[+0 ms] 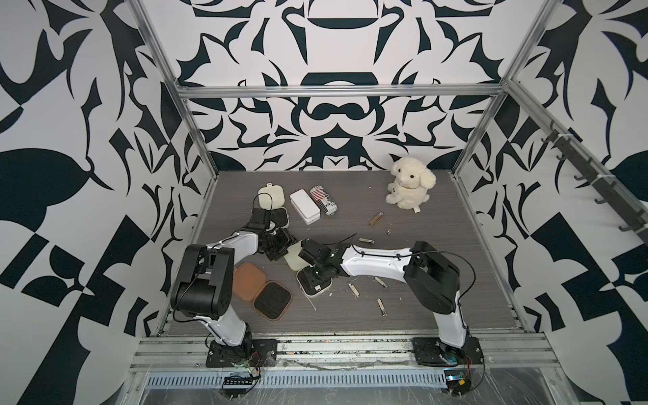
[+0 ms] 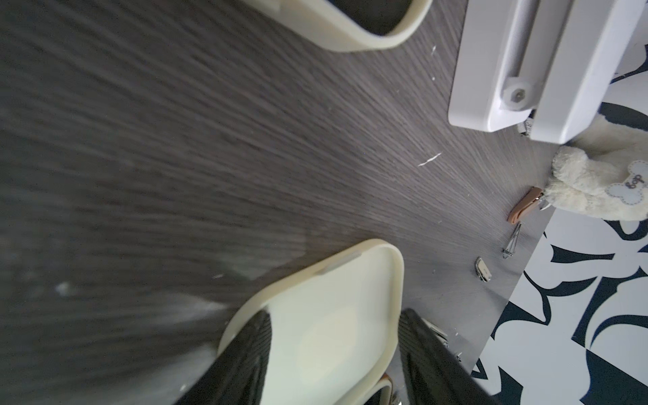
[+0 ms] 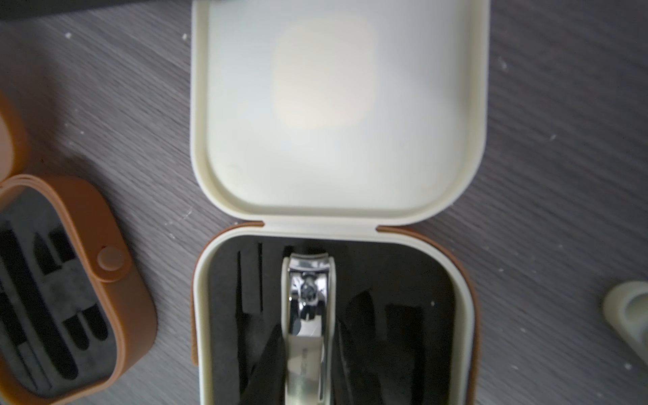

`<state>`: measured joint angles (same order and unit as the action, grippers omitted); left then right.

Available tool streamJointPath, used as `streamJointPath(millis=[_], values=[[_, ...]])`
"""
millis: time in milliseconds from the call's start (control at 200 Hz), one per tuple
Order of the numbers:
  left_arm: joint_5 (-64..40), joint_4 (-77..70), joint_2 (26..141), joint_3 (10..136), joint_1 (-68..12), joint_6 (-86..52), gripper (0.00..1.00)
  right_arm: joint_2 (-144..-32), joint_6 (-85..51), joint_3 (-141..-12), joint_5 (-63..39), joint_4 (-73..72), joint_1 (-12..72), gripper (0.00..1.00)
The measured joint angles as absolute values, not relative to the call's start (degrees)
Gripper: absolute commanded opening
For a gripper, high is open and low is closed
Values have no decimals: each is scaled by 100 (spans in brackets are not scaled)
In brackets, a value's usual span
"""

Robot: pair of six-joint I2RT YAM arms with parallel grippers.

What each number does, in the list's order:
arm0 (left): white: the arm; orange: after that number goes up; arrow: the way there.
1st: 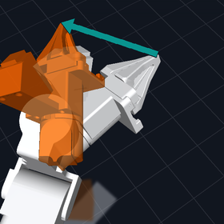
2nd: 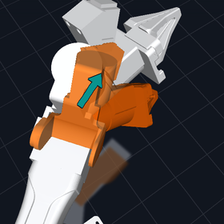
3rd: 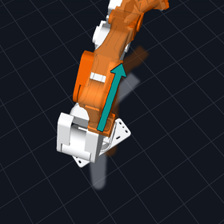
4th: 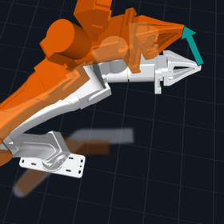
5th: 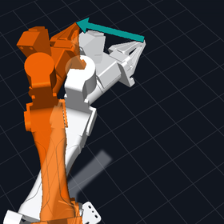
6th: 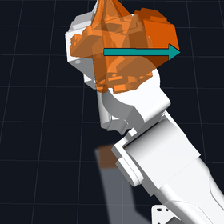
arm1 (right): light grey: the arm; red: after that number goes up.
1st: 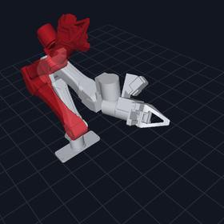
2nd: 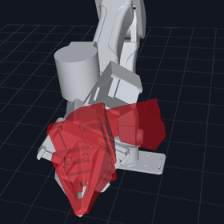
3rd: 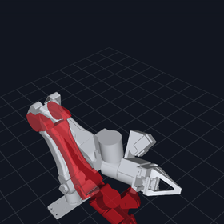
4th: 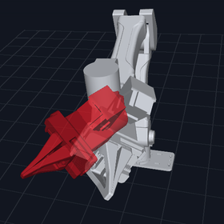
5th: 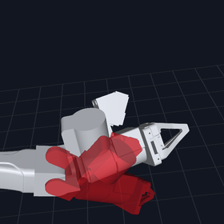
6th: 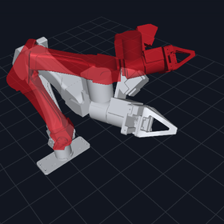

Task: Organize nail clipper sets
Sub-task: Place the nail clipper in the storage box.

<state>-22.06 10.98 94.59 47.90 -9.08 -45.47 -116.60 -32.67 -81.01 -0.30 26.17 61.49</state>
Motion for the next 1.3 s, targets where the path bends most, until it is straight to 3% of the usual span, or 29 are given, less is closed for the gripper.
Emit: streamJointPath(millis=[185, 555, 1300], values=[[-2237, 1002, 9441, 4733, -902, -4598, 63, -11824, -3286, -8409, -19, 2978, 6160, 0], [-2231, 749, 9336, 4550, -917, -4676, 63, -11981, -3323, -8750, -8, 3343, 6169, 17], [-2211, 624, 9277, 4453, -934, -4689, 63, -12060, -3461, -8984, 209, 3627, 6202, 33]])
